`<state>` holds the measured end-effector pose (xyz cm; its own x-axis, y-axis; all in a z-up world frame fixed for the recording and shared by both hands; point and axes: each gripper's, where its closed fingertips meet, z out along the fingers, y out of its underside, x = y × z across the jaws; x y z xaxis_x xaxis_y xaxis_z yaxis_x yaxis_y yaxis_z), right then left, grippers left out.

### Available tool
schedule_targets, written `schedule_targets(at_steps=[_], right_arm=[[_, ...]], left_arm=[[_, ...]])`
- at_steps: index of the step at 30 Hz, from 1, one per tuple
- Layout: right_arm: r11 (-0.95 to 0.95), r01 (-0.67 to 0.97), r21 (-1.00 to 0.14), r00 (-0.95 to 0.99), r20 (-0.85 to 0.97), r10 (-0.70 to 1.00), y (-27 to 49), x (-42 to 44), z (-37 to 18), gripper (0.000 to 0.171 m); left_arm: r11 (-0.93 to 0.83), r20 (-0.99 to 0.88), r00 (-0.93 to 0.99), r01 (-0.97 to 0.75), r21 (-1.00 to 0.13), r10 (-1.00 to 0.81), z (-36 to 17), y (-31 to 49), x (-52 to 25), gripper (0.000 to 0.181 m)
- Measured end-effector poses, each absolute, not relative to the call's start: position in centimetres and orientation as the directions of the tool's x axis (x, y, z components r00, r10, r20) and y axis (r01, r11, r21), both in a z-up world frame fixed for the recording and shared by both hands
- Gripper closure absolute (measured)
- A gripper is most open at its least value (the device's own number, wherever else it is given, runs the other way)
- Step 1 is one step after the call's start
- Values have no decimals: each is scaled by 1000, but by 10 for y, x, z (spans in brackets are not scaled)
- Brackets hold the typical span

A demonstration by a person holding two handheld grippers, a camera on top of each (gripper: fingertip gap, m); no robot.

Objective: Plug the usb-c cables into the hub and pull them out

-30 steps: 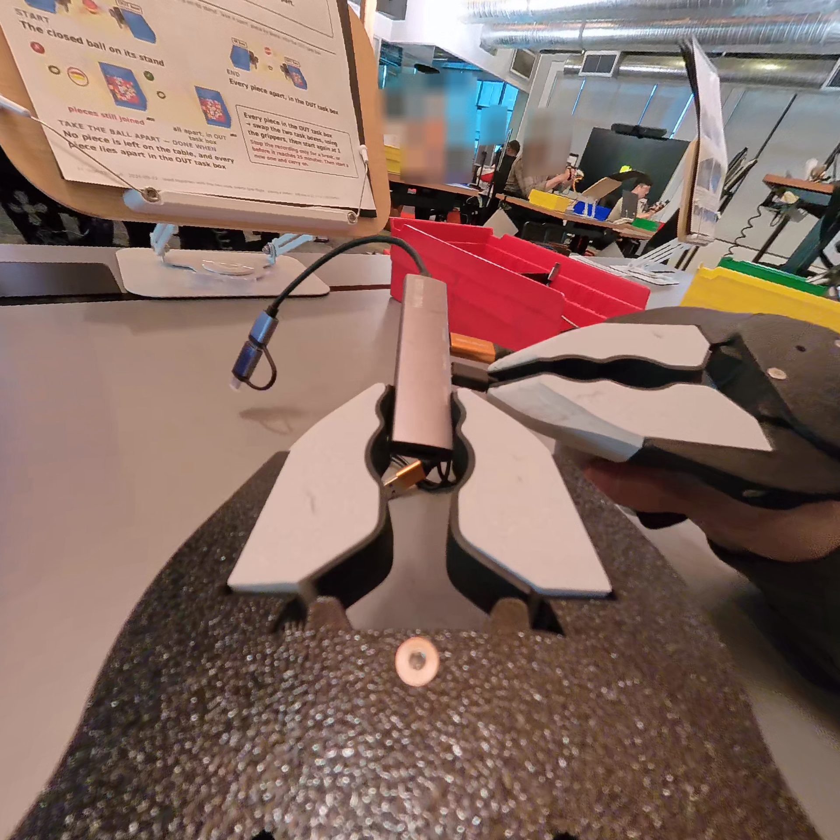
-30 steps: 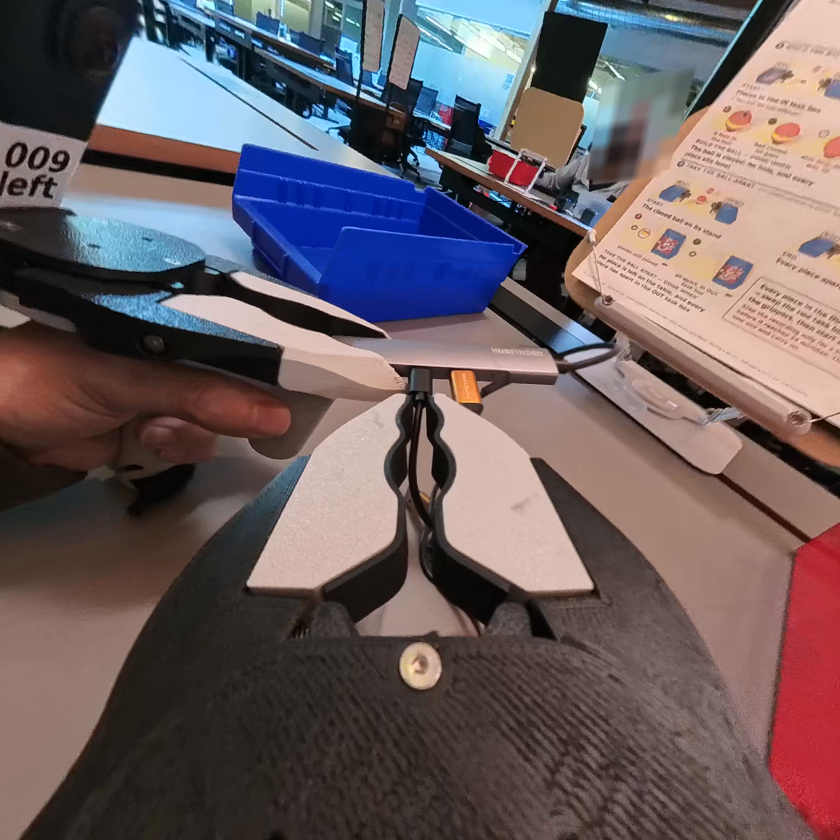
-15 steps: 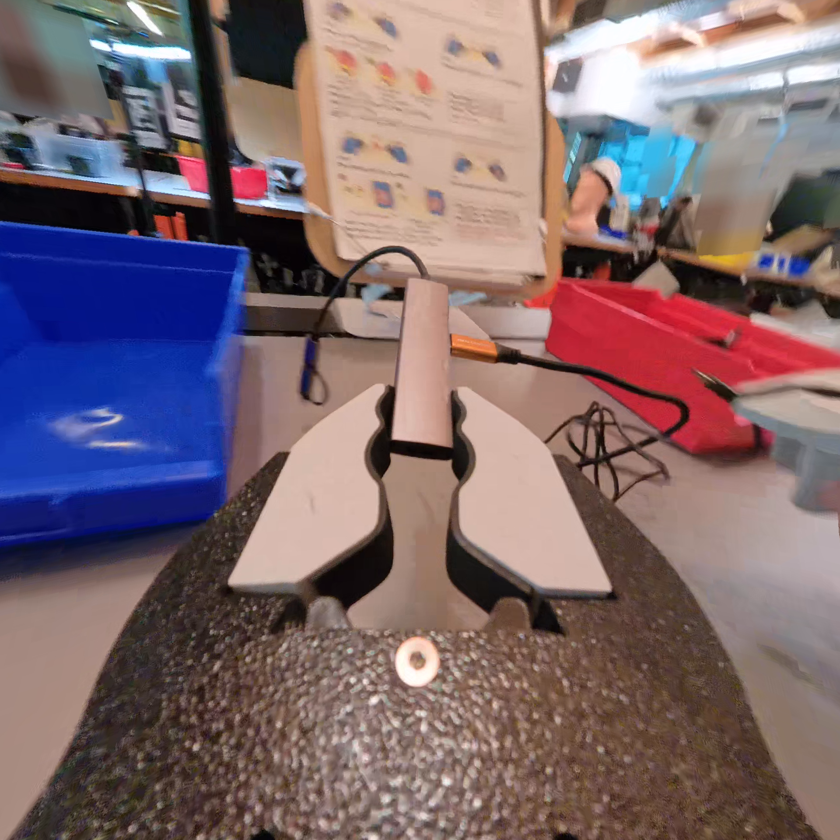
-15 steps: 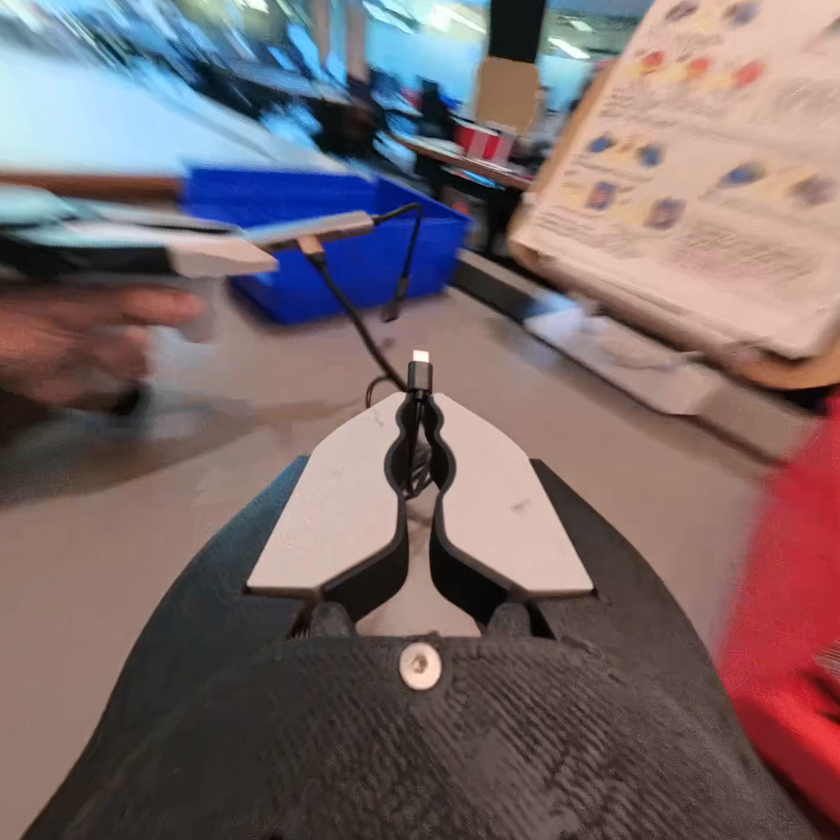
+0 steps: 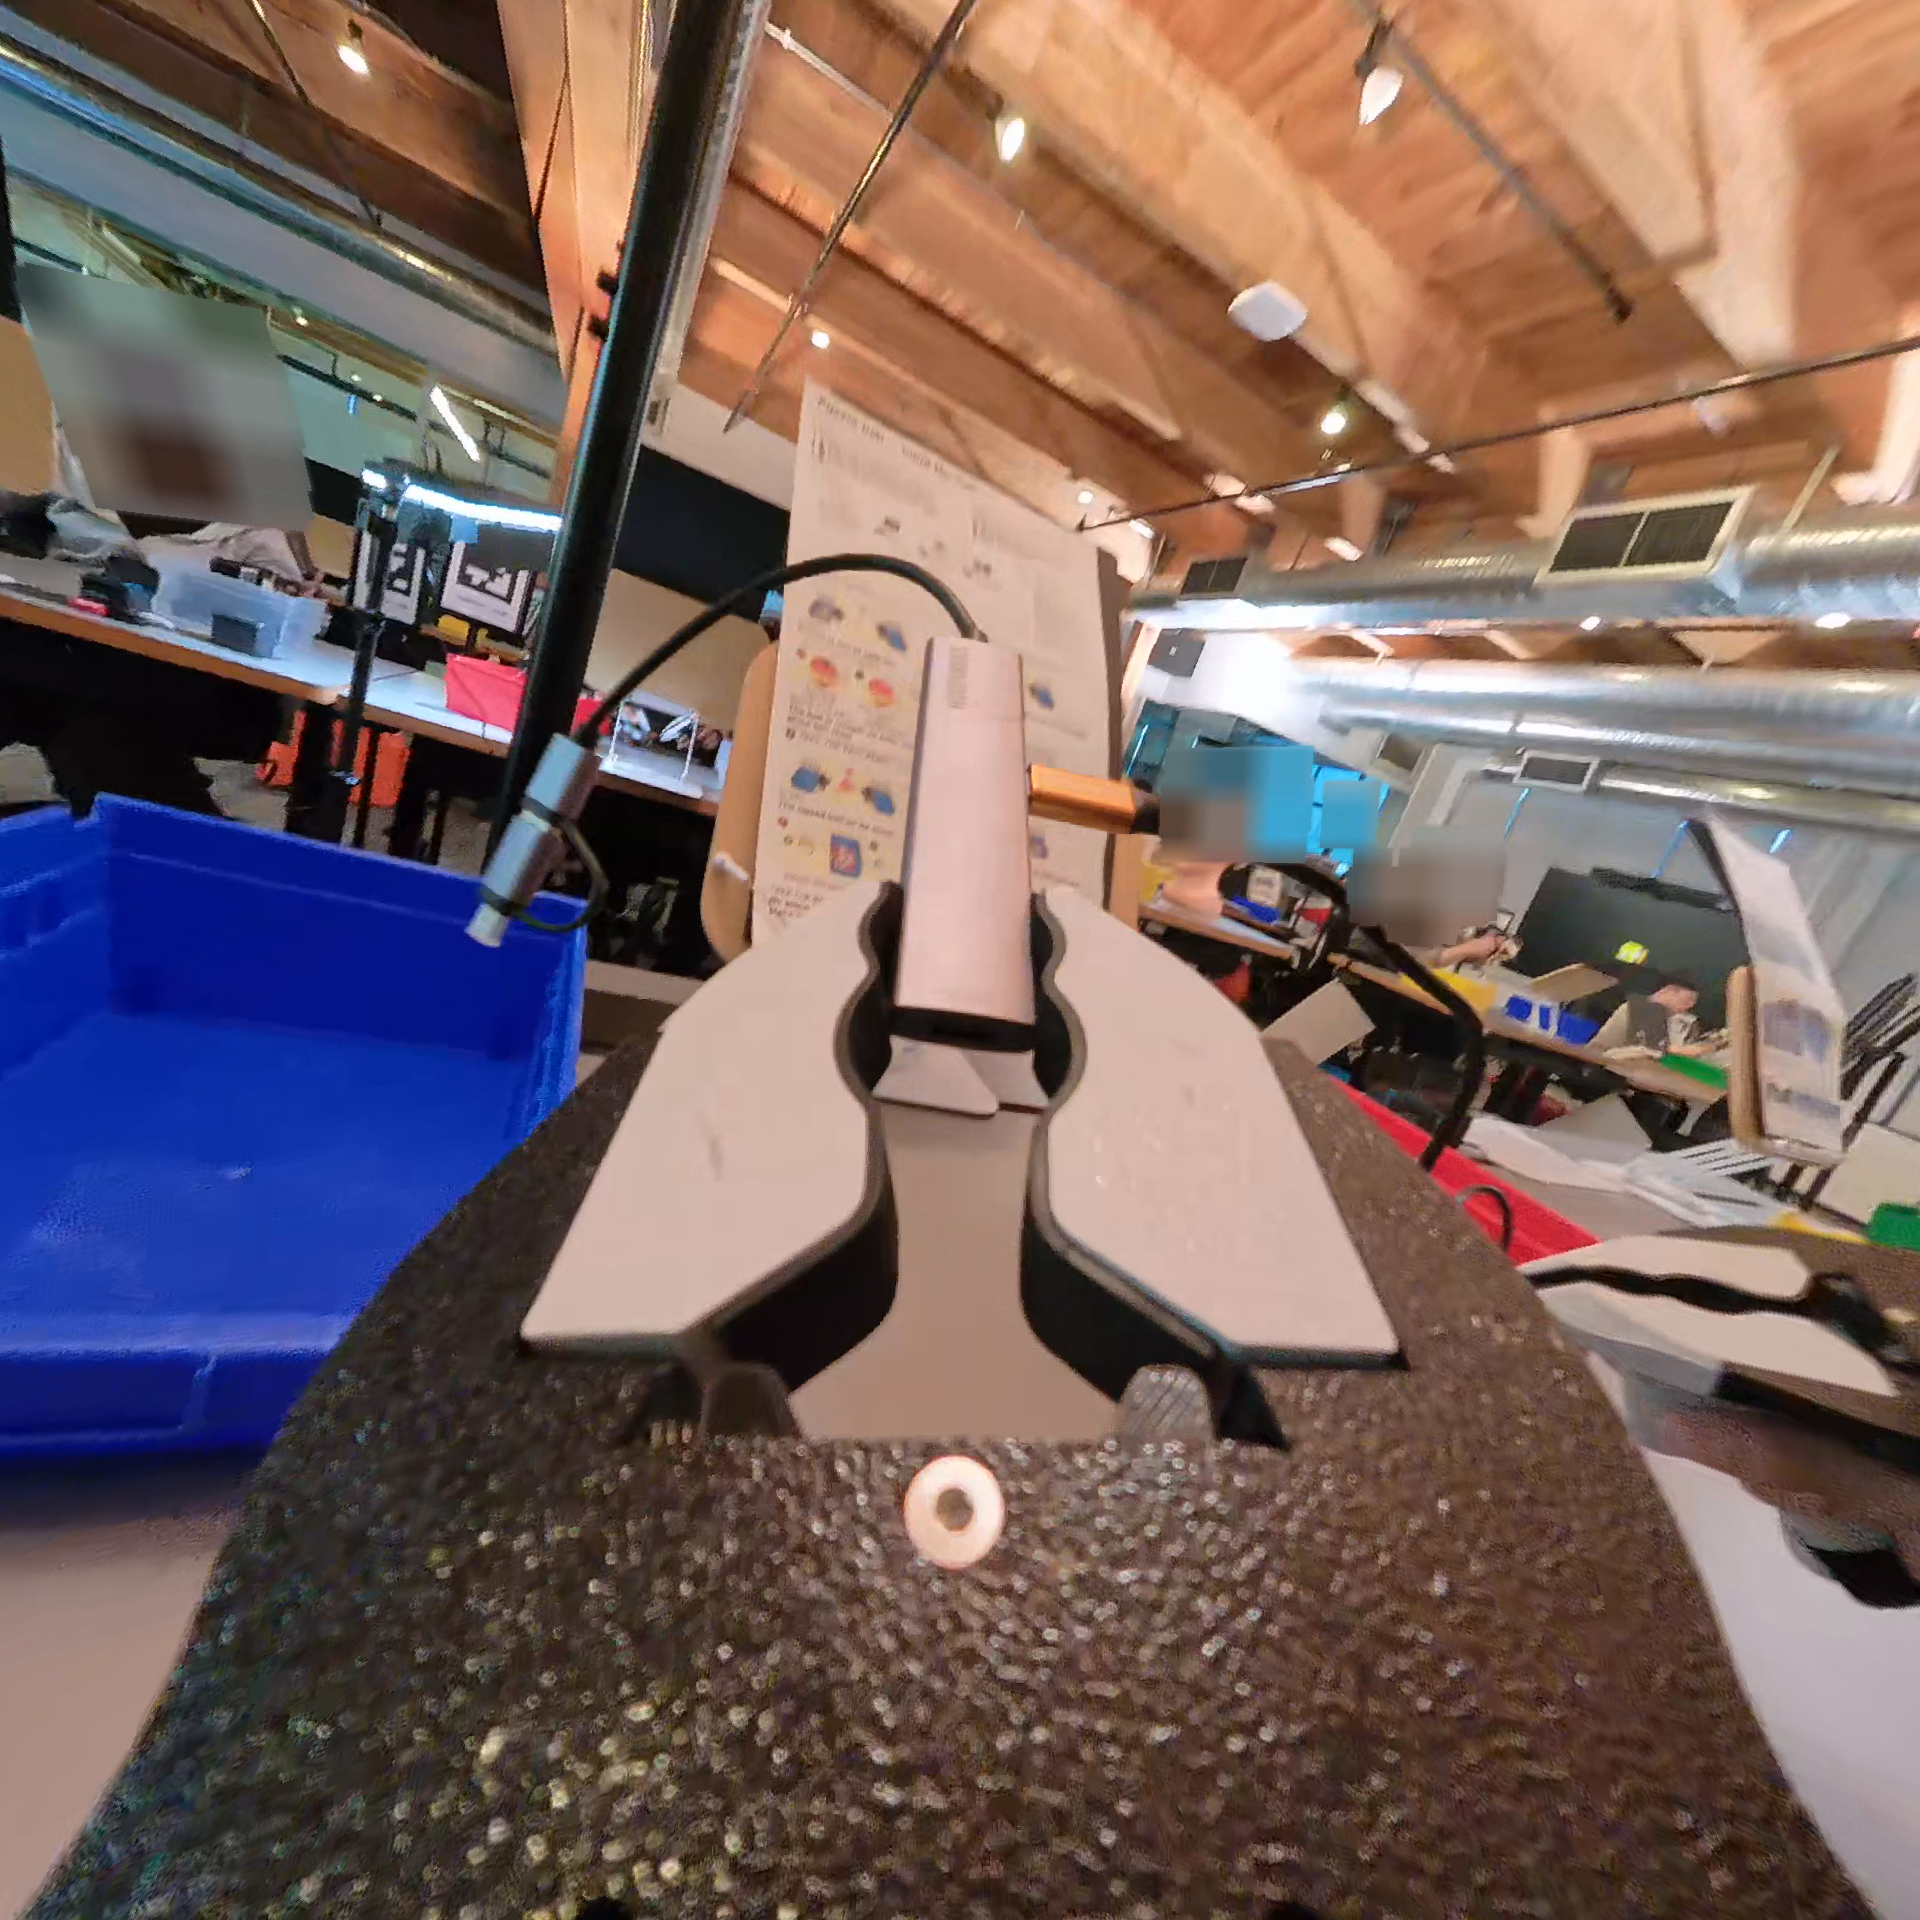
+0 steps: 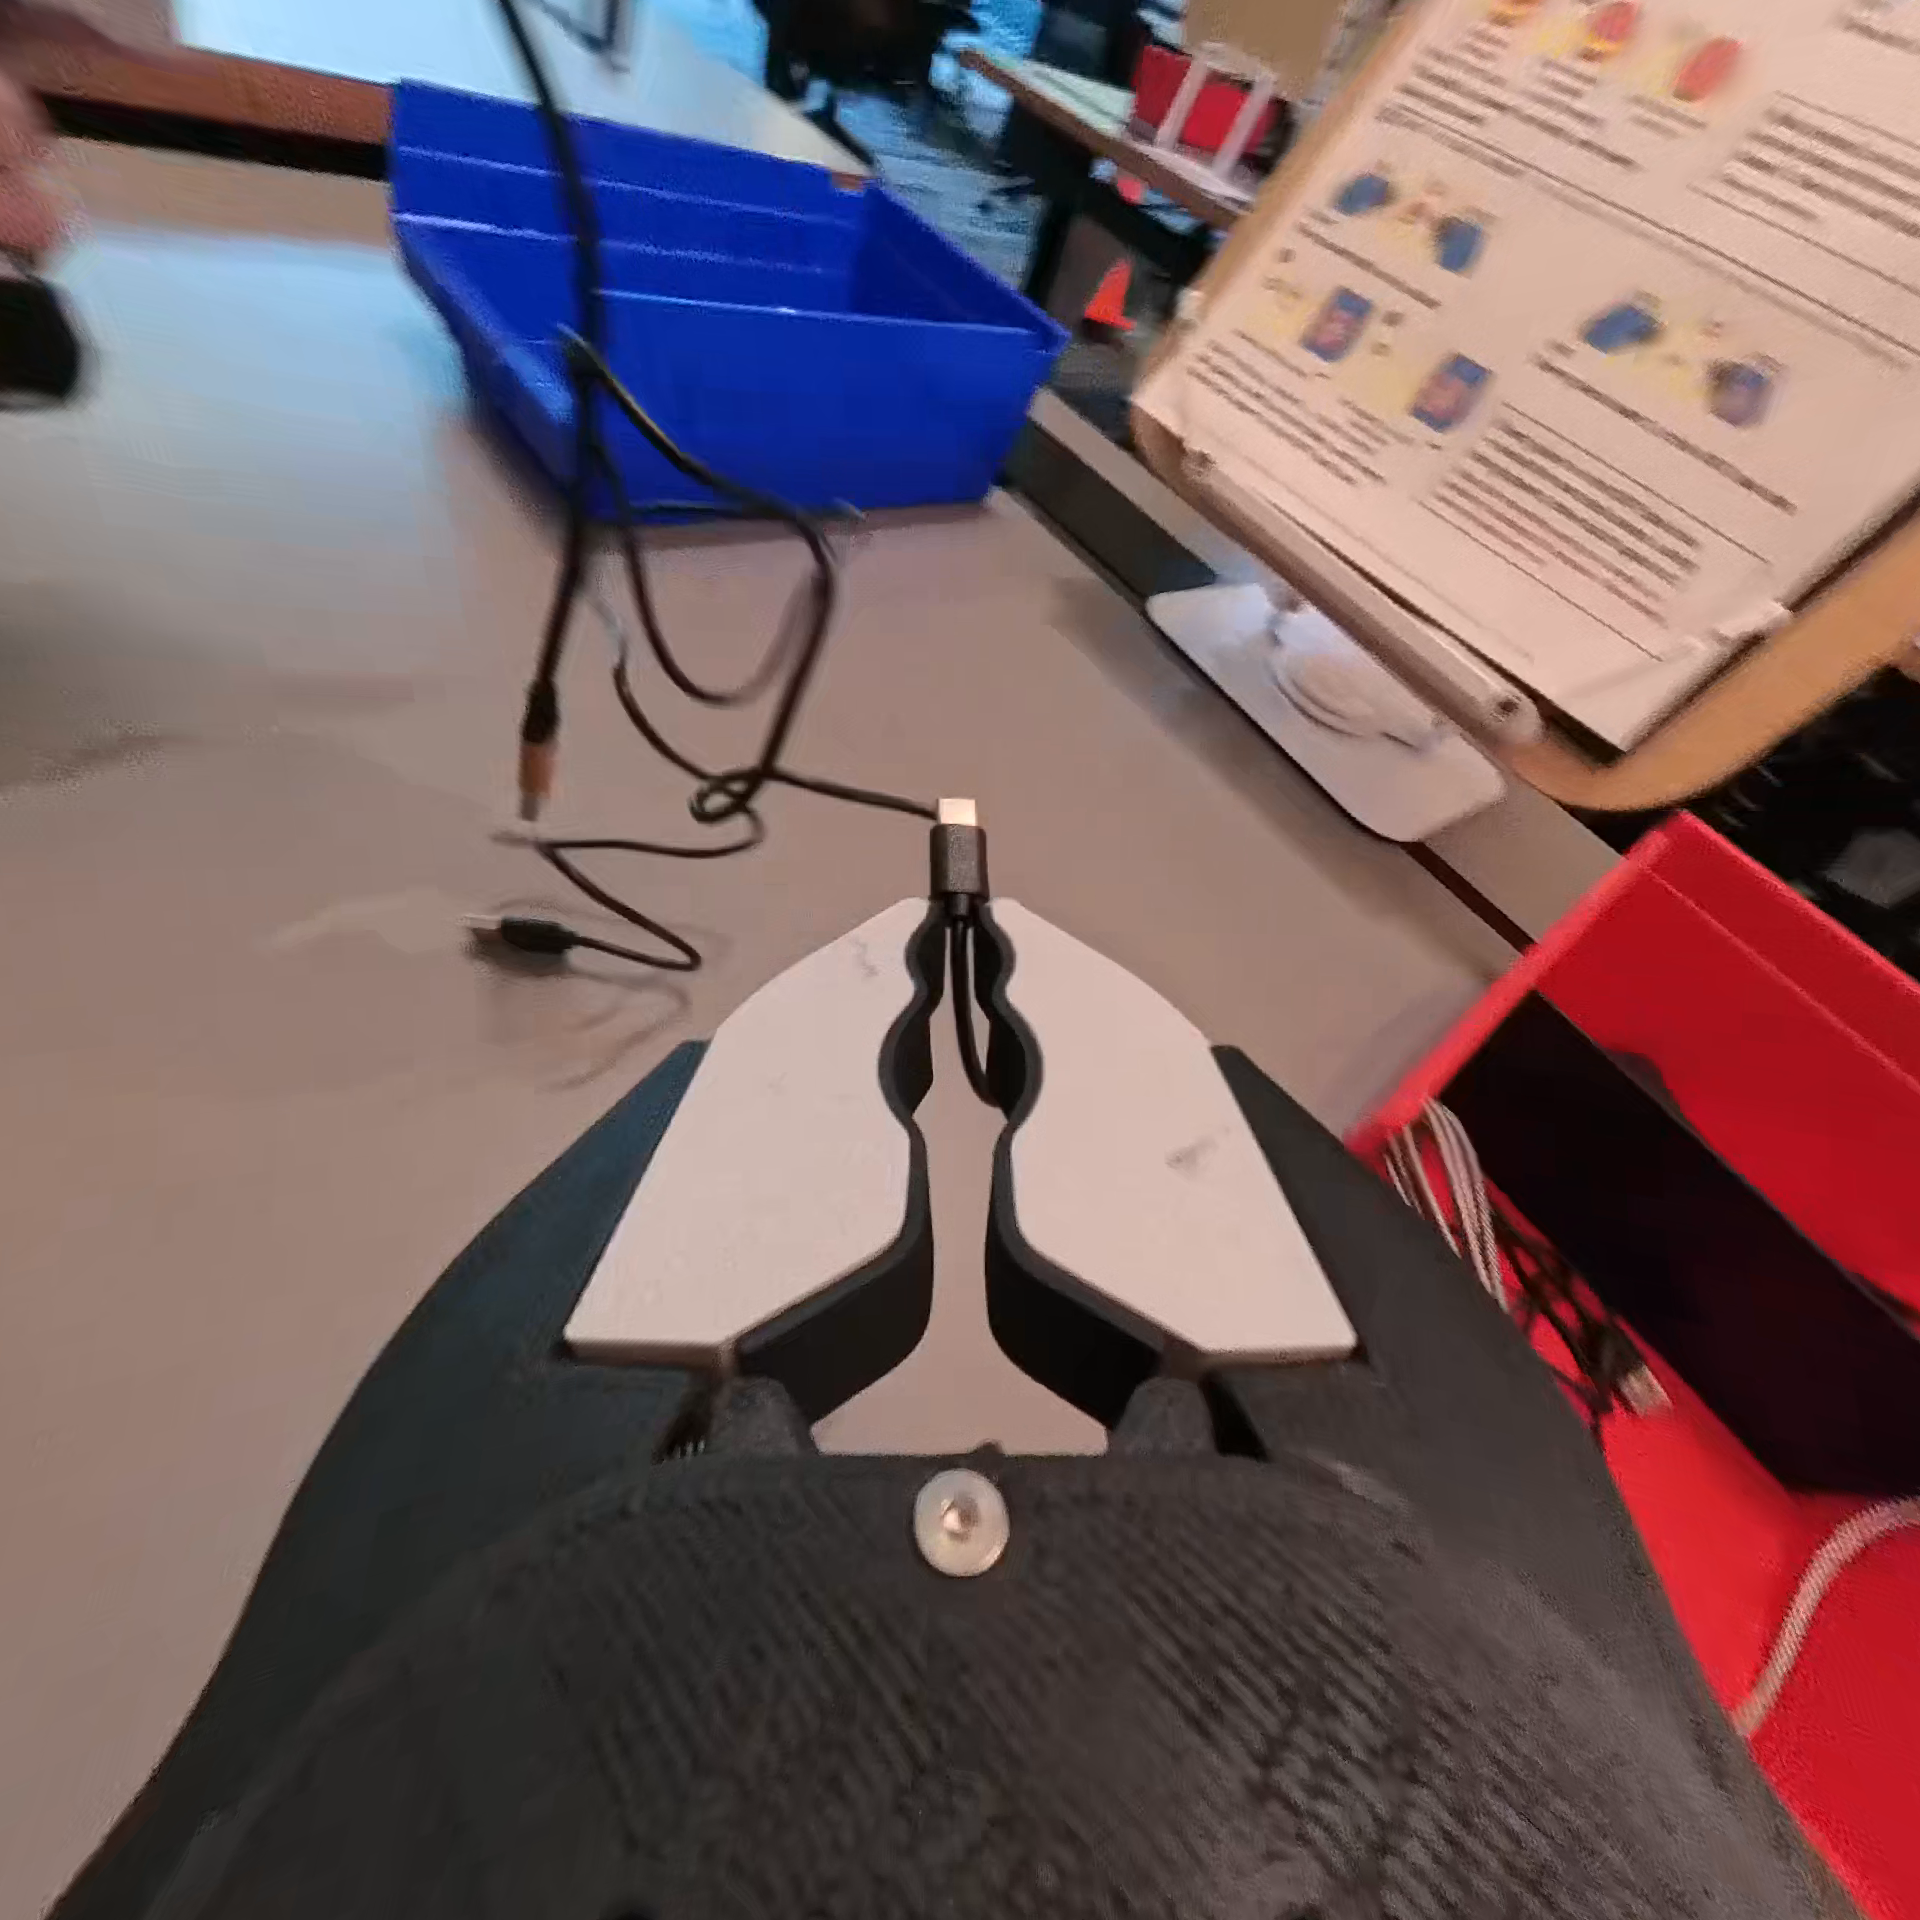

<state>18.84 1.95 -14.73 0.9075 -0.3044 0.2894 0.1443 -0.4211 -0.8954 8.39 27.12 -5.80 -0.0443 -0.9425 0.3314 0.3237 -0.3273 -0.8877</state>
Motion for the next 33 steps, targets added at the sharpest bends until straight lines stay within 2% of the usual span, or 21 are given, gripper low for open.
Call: schedule_targets(at_steps=[1, 6, 9, 12, 15, 17, 23, 29, 33], right_arm=[[-421, 130, -898, 886, 295, -357, 11, 198, -148, 166], [-368, 188, -911, 746, 376, -549, -29, 230, -110, 166], [-337, 230, -913, 606, 406, -684, -73, 250, -65, 166], [-298, 205, -932, 510, 361, -781, -123, 270, -35, 166], [-377, 160, -912, 345, 409, -844, -183, 293, -25, 166], [-359, 156, -920, 400, 391, -829, -191, 293, -25, 166], [-386, 243, -890, 626, 448, -638, -137, 274, -13, 166], [-310, 338, -889, 655, 459, -601, -111, 276, 77, 166], [-355, 407, -842, 594, 539, -597, -108, 301, 145, 166]], left_arm=[[-330, 330, -56, 334, -883, -942, -52, 271, 80, 158], [-260, 278, -4, 370, -892, -960, -36, 277, 66, 158], [-190, 234, 87, 350, -917, -968, -42, 290, 64, 158], [-194, 257, 150, 341, -920, -955, -51, 311, 61, 158], [-204, 287, 213, 341, -918, -934, -59, 334, 53, 158], [-221, 298, 204, 331, -918, -933, -61, 340, 52, 158], [-165, 205, 149, 244, -956, -967, -72, 308, 76, 158], [-161, 170, 42, 174, -971, -984, -84, 274, 97, 158], [-178, 181, 5, 152, -972, -983, -91, 265, 103, 158]])
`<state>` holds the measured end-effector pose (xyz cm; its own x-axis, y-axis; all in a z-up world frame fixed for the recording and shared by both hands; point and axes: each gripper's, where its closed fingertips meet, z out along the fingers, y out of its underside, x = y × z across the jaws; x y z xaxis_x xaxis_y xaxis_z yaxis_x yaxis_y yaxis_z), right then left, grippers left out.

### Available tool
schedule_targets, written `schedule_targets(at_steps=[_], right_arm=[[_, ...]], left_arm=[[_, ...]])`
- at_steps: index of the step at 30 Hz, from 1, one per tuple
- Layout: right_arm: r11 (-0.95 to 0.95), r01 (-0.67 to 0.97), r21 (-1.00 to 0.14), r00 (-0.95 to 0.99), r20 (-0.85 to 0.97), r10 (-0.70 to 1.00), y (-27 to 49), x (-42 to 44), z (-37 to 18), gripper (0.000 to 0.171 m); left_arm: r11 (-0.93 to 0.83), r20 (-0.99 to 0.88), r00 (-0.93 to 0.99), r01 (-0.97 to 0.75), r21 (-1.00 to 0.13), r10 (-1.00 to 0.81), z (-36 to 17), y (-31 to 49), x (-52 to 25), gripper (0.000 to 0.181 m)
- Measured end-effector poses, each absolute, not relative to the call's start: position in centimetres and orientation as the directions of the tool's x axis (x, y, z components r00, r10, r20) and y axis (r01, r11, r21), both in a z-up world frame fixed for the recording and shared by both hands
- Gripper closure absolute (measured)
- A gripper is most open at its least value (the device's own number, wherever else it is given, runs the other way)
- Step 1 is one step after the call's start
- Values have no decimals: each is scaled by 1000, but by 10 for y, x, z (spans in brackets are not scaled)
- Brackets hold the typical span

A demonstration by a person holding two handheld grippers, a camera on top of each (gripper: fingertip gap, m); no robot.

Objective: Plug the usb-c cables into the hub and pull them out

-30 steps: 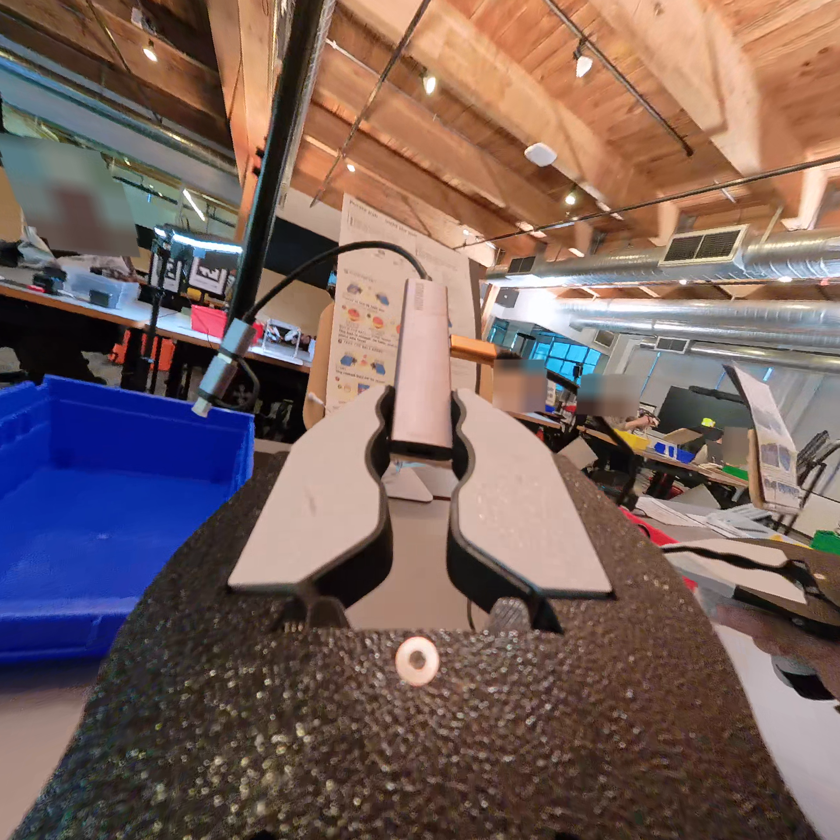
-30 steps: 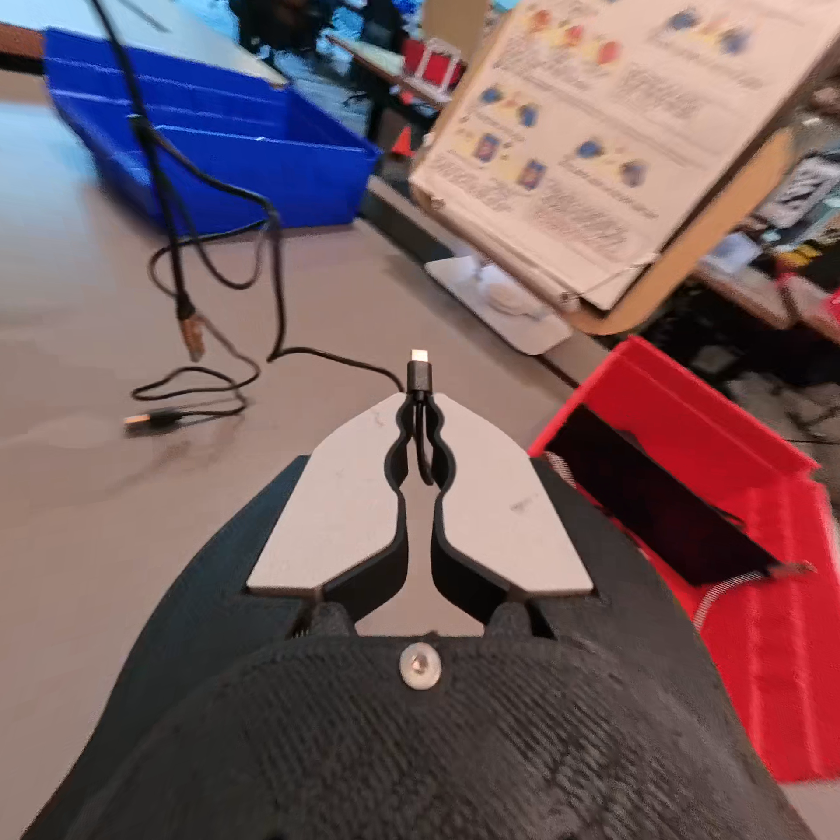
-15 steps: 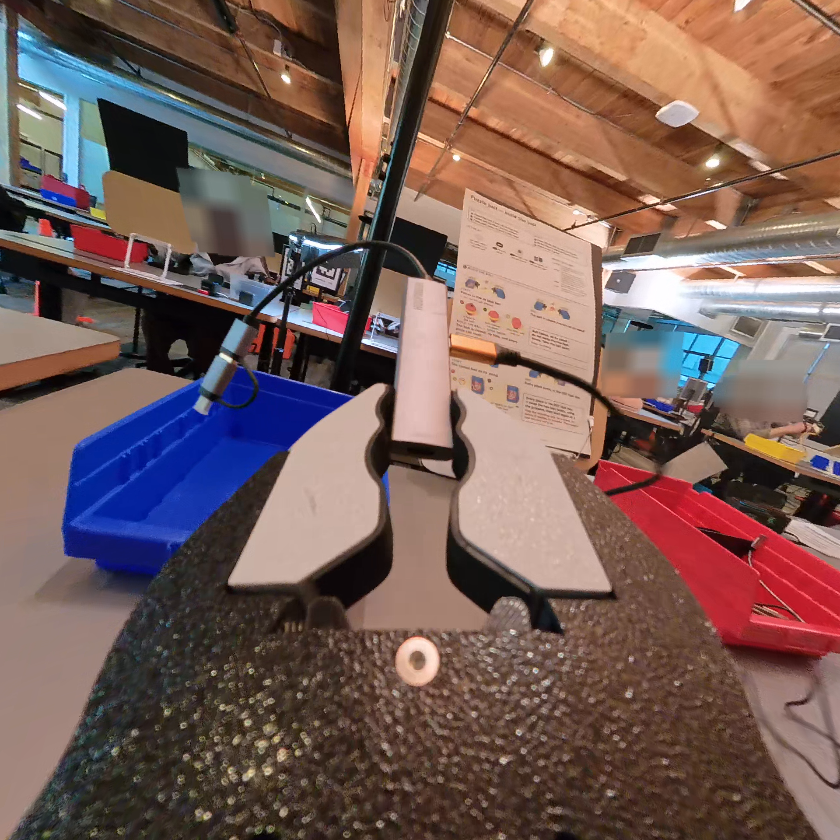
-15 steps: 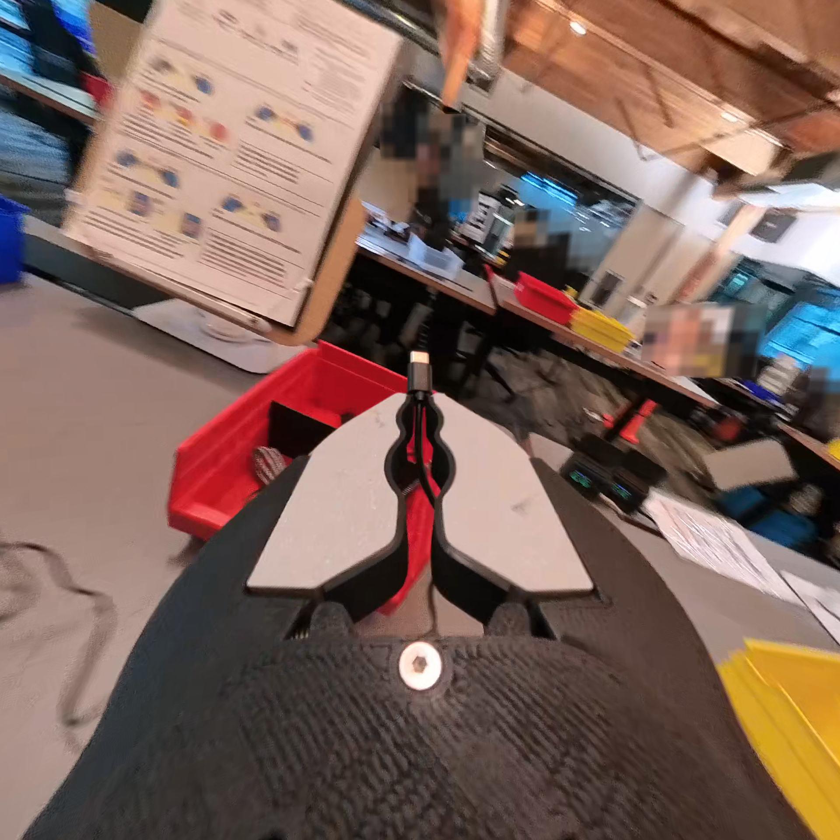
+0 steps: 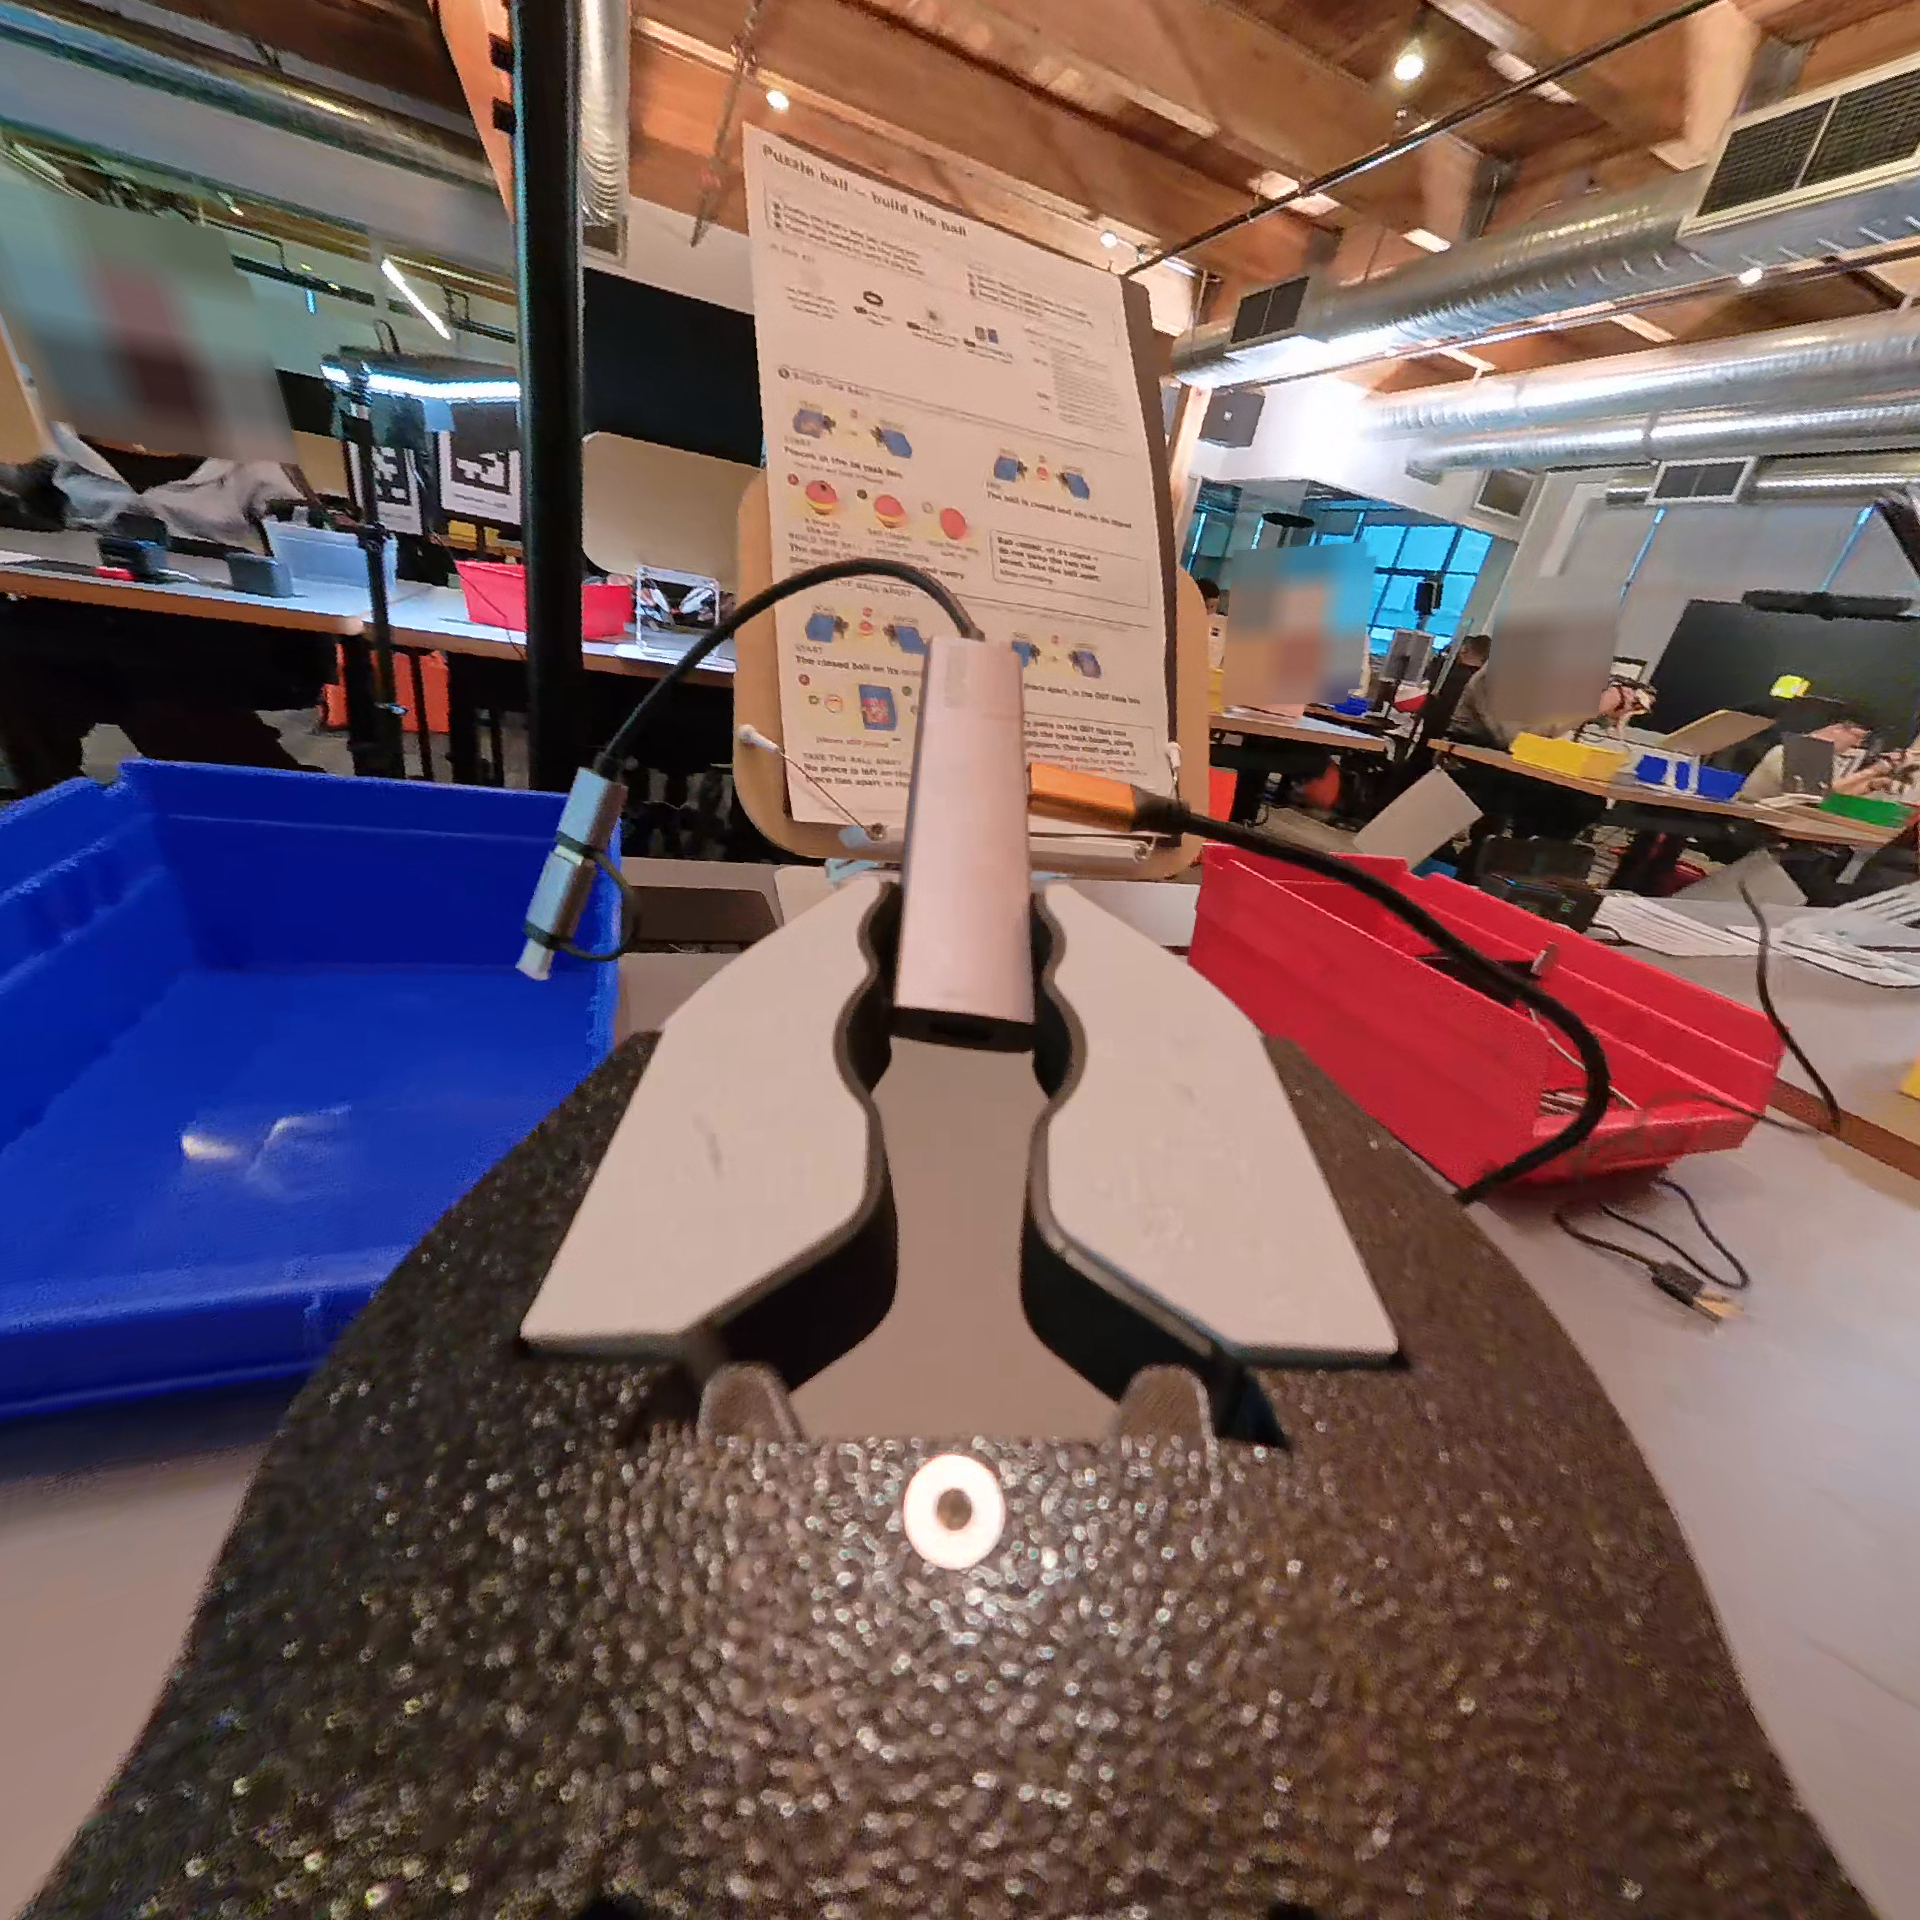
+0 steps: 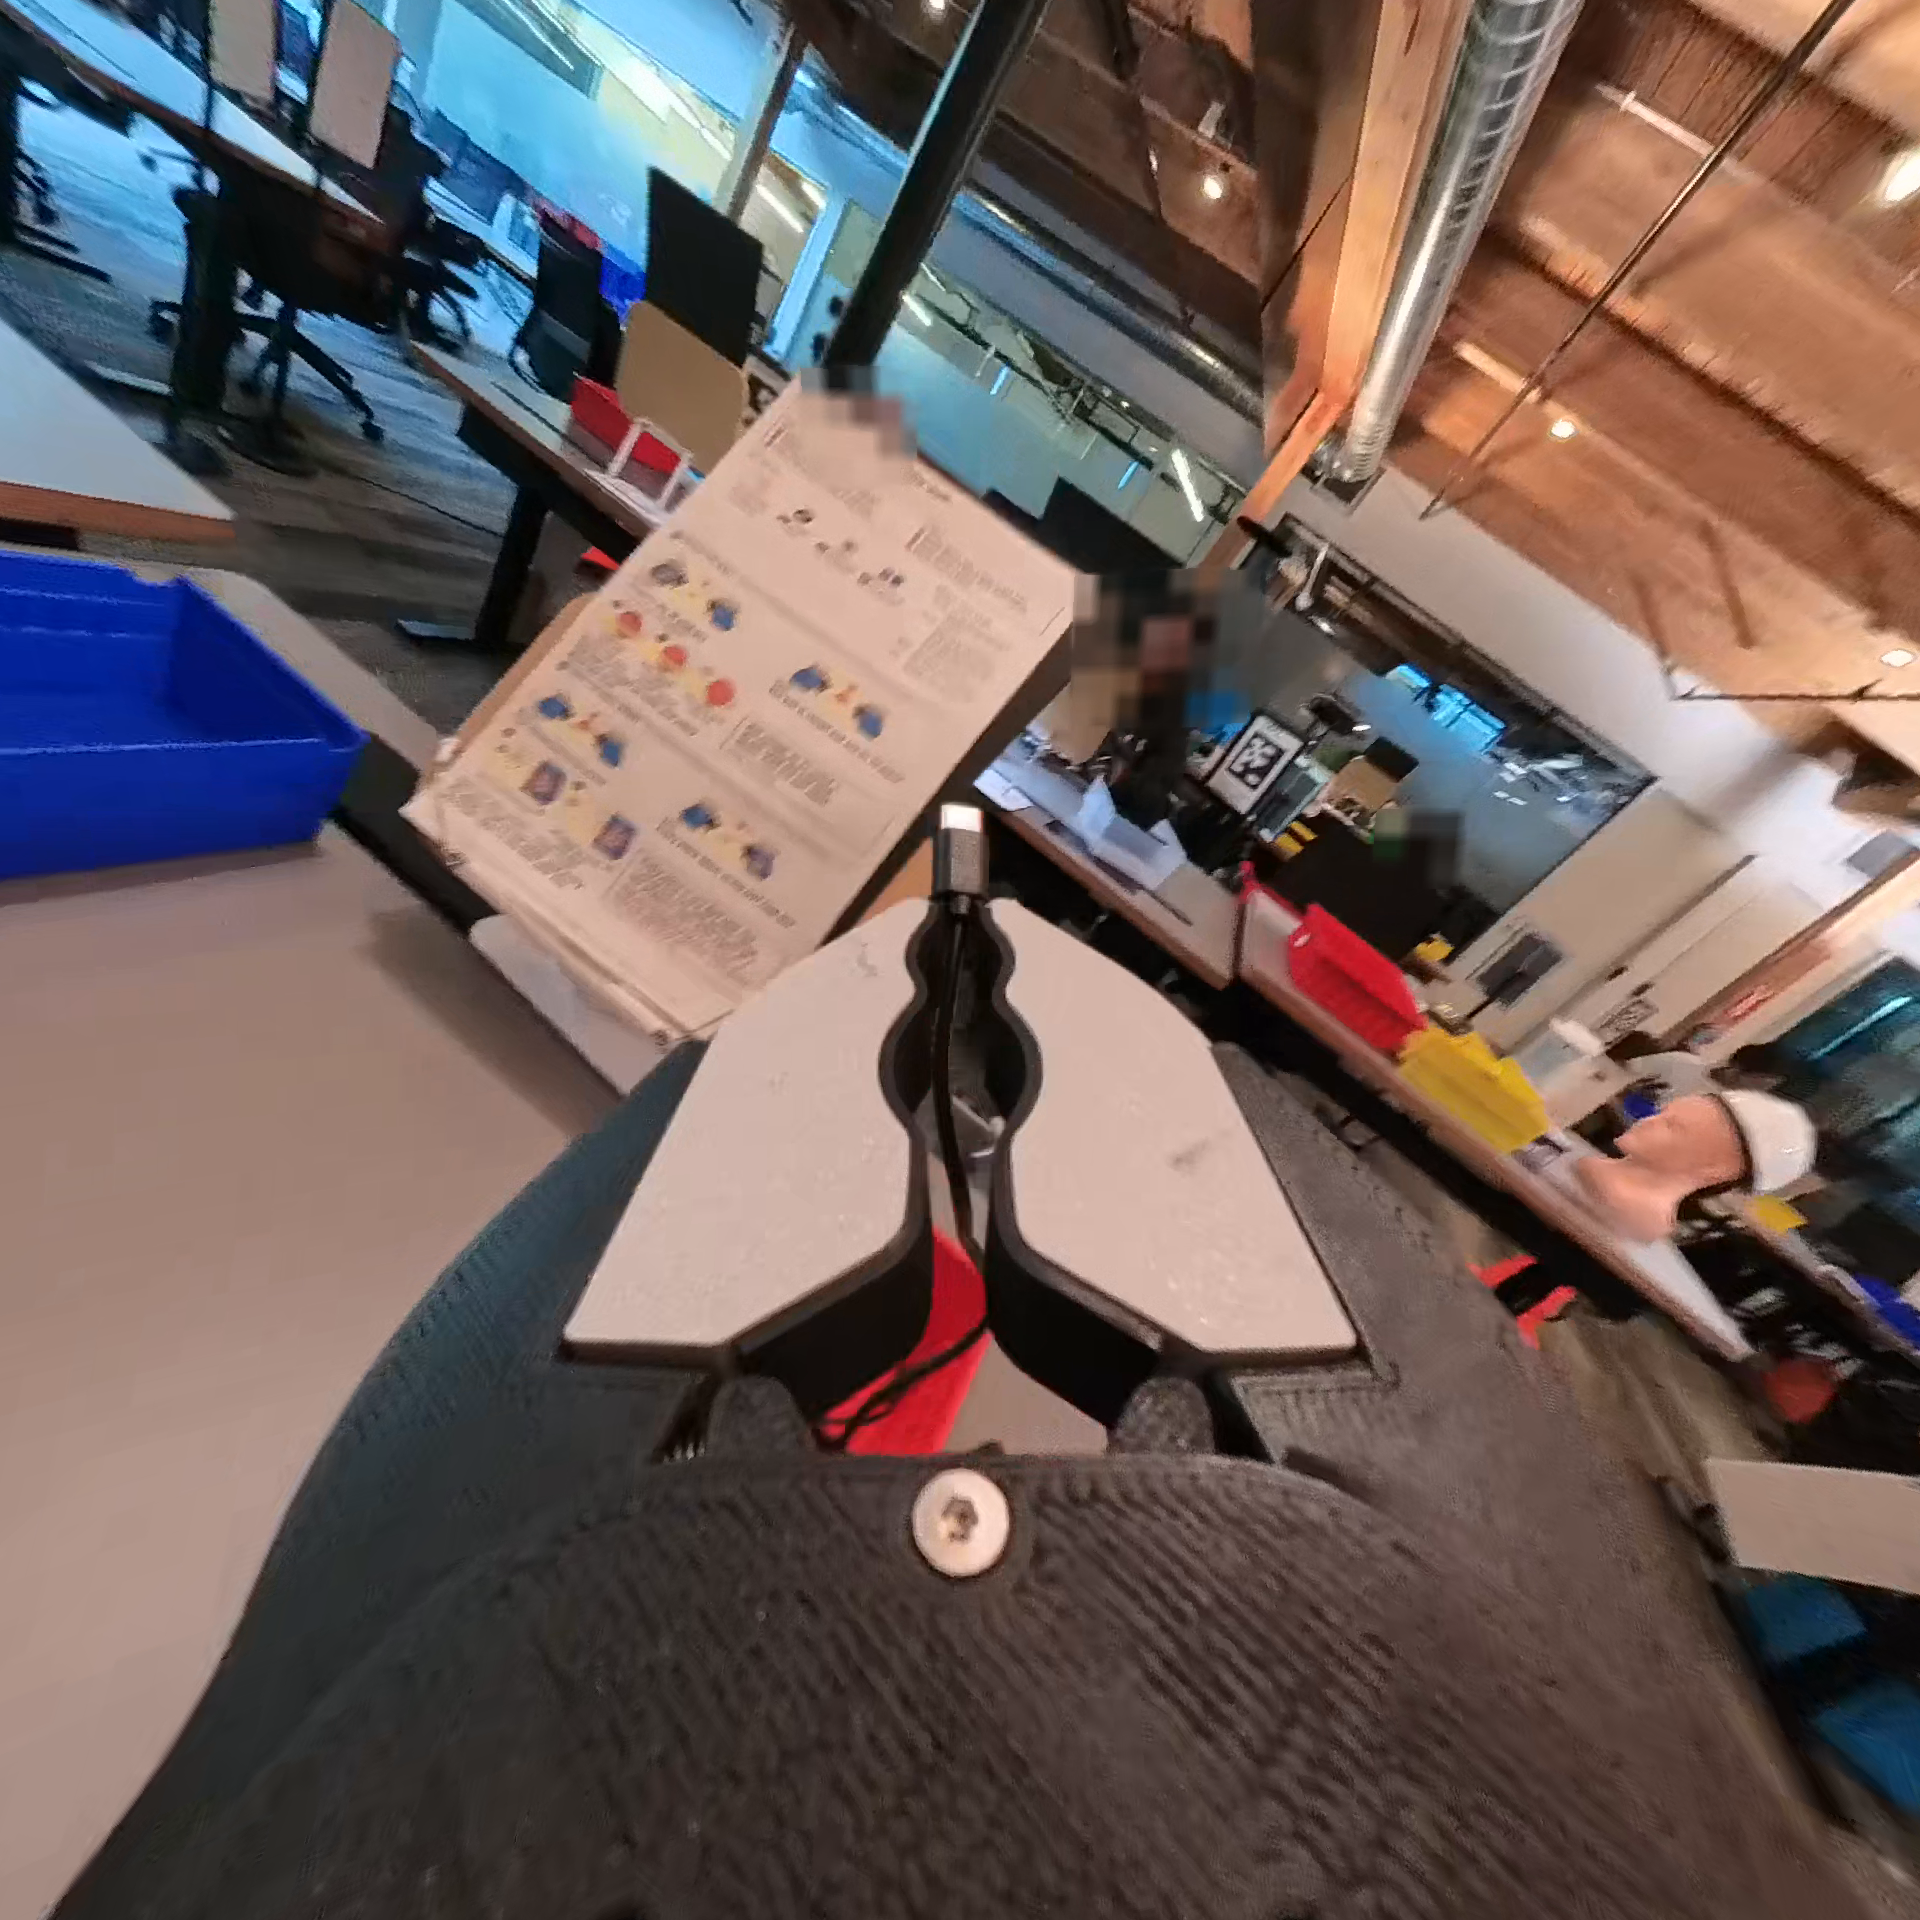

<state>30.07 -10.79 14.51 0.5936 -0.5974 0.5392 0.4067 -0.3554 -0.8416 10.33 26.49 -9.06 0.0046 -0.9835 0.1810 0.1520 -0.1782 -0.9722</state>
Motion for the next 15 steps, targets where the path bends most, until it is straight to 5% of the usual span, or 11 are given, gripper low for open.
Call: schedule_targets(at_steps=[15], right_arm=[[-362, 521, -773, 420, 601, -680, -96, 355, 312, 166]], left_arm=[[-186, 186, -13, 125, -975, -982, -99, 264, 108, 158]])
